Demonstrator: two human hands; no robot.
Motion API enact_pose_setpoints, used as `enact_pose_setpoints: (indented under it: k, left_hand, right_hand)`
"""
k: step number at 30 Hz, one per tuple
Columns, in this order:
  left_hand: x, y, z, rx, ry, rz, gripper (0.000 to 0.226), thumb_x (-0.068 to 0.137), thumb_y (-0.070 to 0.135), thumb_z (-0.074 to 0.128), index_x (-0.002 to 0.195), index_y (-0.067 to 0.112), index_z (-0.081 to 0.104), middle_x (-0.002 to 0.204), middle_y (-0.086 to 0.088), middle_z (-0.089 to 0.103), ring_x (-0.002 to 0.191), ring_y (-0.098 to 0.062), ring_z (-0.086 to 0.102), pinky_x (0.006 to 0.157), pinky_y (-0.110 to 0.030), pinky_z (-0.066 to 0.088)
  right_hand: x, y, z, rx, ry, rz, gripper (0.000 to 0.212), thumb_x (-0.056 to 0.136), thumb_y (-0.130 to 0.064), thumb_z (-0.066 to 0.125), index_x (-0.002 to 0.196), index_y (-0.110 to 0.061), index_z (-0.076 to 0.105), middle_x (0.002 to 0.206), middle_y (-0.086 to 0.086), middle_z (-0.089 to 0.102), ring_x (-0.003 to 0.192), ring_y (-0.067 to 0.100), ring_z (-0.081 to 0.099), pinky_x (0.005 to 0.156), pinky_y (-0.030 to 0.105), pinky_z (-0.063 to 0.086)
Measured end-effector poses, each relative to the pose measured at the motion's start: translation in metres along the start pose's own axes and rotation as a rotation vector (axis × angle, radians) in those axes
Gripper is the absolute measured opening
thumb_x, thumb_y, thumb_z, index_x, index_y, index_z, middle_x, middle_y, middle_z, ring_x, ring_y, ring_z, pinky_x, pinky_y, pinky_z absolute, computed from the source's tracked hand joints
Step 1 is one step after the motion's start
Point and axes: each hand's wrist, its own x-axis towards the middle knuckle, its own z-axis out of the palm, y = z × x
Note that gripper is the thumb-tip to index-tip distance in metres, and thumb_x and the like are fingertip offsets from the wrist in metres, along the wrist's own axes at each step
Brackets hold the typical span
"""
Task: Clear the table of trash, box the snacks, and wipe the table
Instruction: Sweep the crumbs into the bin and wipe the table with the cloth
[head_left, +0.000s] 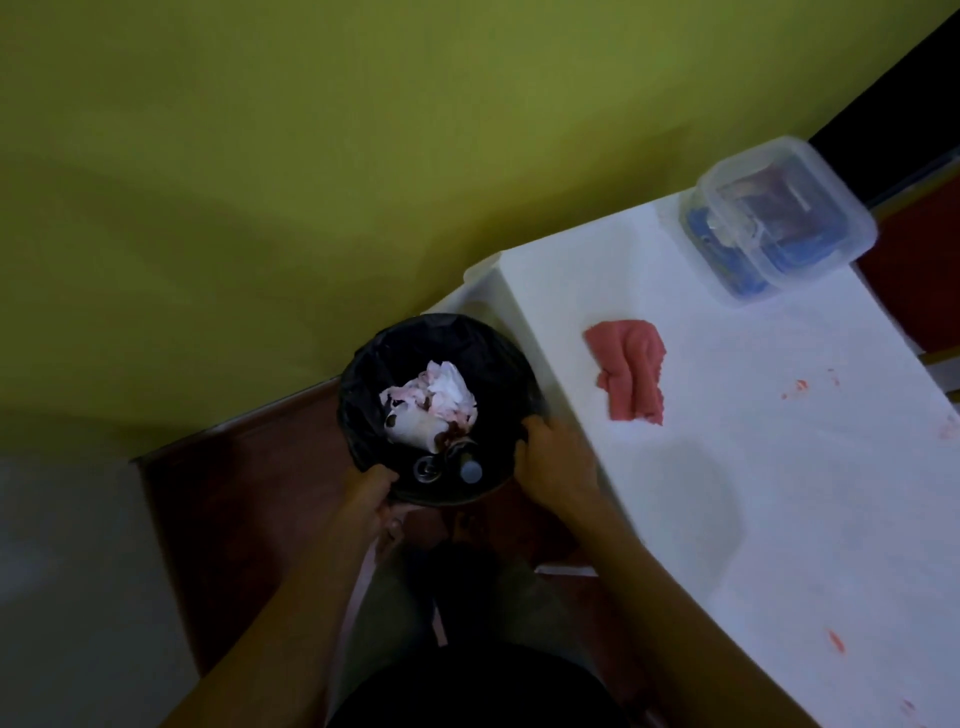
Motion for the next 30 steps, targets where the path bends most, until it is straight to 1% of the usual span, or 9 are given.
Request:
enact_pose_setpoints:
  k: [1, 3, 6, 8, 10, 12, 18, 22, 30]
  left_hand:
    - [-0.002, 0.002, -0.003, -0.006, 0.006, -0.003, 0.044, 0.094, -0.013, 0.040, 0.137, -0.006, 0.048, 0.134, -0.028, 0.054, 0.101, -0.044, 0.060, 0.071, -0.045, 0.054]
    - [-0.004, 0.006, -0.012, -0.022, 0.030, -0.002, 0.043, 0.094, -0.013, 0.041, 0.136, -0.007, 0.049, 0.126, -0.026, 0.057, 0.082, -0.035, 0.059, 0.065, -0.041, 0.055]
    - [-0.002, 0.010, -0.026, -0.023, 0.077, -0.003, 0.039, 0.095, -0.011, 0.043, 0.134, -0.009, 0.050, 0.097, -0.021, 0.063, 0.066, -0.026, 0.053, 0.045, -0.028, 0.052]
    - [0.004, 0.011, -0.032, -0.022, 0.092, -0.009, 0.037, 0.096, -0.009, 0.044, 0.133, -0.010, 0.050, 0.080, -0.012, 0.057, 0.064, -0.025, 0.053, 0.032, -0.022, 0.046]
    - [0.014, 0.011, -0.037, -0.002, 0.087, -0.015, 0.036, 0.097, -0.008, 0.045, 0.132, -0.009, 0.052, 0.078, -0.009, 0.056, 0.065, -0.024, 0.053, 0.032, -0.020, 0.046]
    - [0.030, 0.010, -0.039, 0.019, 0.080, -0.013, 0.035, 0.097, -0.006, 0.046, 0.131, -0.008, 0.053, 0.083, -0.009, 0.059, 0.067, -0.022, 0.055, 0.036, -0.021, 0.049]
    - [0.084, -0.007, -0.045, -0.010, 0.093, -0.049, 0.033, 0.097, -0.002, 0.051, 0.130, -0.005, 0.056, 0.096, -0.014, 0.066, 0.072, -0.022, 0.060, 0.047, -0.023, 0.056]
    - [0.135, -0.012, -0.046, 0.026, 0.169, -0.033, 0.034, 0.094, -0.001, 0.055, 0.128, -0.004, 0.057, 0.128, -0.027, 0.061, 0.097, -0.035, 0.063, 0.089, -0.047, 0.055]
    - [0.249, -0.022, -0.033, 0.008, 0.231, 0.007, 0.038, 0.097, -0.002, 0.051, 0.134, -0.004, 0.053, 0.131, -0.025, 0.058, 0.108, -0.040, 0.061, 0.081, -0.040, 0.053]
  right_hand:
    - [0.002, -0.004, 0.010, -0.001, -0.077, 0.036, 0.040, 0.099, -0.030, 0.048, 0.135, -0.012, 0.049, 0.131, 0.019, 0.049, 0.118, 0.039, 0.053, 0.094, 0.048, 0.050]
    - [0.007, -0.013, 0.027, 0.067, -0.163, 0.096, 0.059, 0.100, -0.032, 0.049, 0.153, -0.020, 0.027, 0.144, 0.023, 0.036, 0.128, 0.044, 0.044, 0.102, 0.053, 0.044]
    - [0.021, -0.022, 0.053, 0.364, -0.170, 0.114, 0.083, 0.095, -0.034, 0.052, 0.159, -0.030, -0.001, 0.155, 0.027, 0.026, 0.134, 0.048, 0.040, 0.106, 0.058, 0.042]
    - [0.028, -0.027, 0.068, 0.533, -0.148, 0.055, 0.092, 0.093, -0.027, 0.059, 0.160, -0.025, -0.005, 0.157, 0.024, 0.028, 0.139, 0.044, 0.037, 0.111, 0.053, 0.038]
    - [0.034, -0.033, 0.078, 0.668, -0.125, 0.016, 0.092, 0.093, -0.012, 0.062, 0.160, -0.014, -0.002, 0.158, 0.019, 0.030, 0.141, 0.029, 0.036, 0.115, 0.041, 0.034]
    - [0.041, -0.036, 0.084, 0.720, -0.107, 0.017, 0.086, 0.093, -0.014, 0.059, 0.160, -0.012, 0.005, 0.156, 0.008, 0.032, 0.136, 0.016, 0.033, 0.115, 0.035, 0.030]
    - [0.077, -0.032, 0.121, 0.588, -0.191, 0.250, 0.062, 0.096, -0.006, 0.050, 0.154, -0.020, 0.034, 0.149, 0.016, 0.048, 0.134, 0.035, 0.048, 0.112, 0.038, 0.037]
    - [0.102, -0.037, 0.148, 0.608, -0.211, 0.309, 0.055, 0.097, -0.005, 0.047, 0.149, -0.024, 0.043, 0.142, 0.015, 0.054, 0.127, 0.035, 0.053, 0.104, 0.035, 0.043]
    - [0.179, -0.030, 0.227, 0.587, -0.219, 0.347, 0.042, 0.092, 0.005, 0.045, 0.124, -0.014, 0.065, 0.127, 0.018, 0.062, 0.116, 0.035, 0.059, 0.098, 0.036, 0.048]
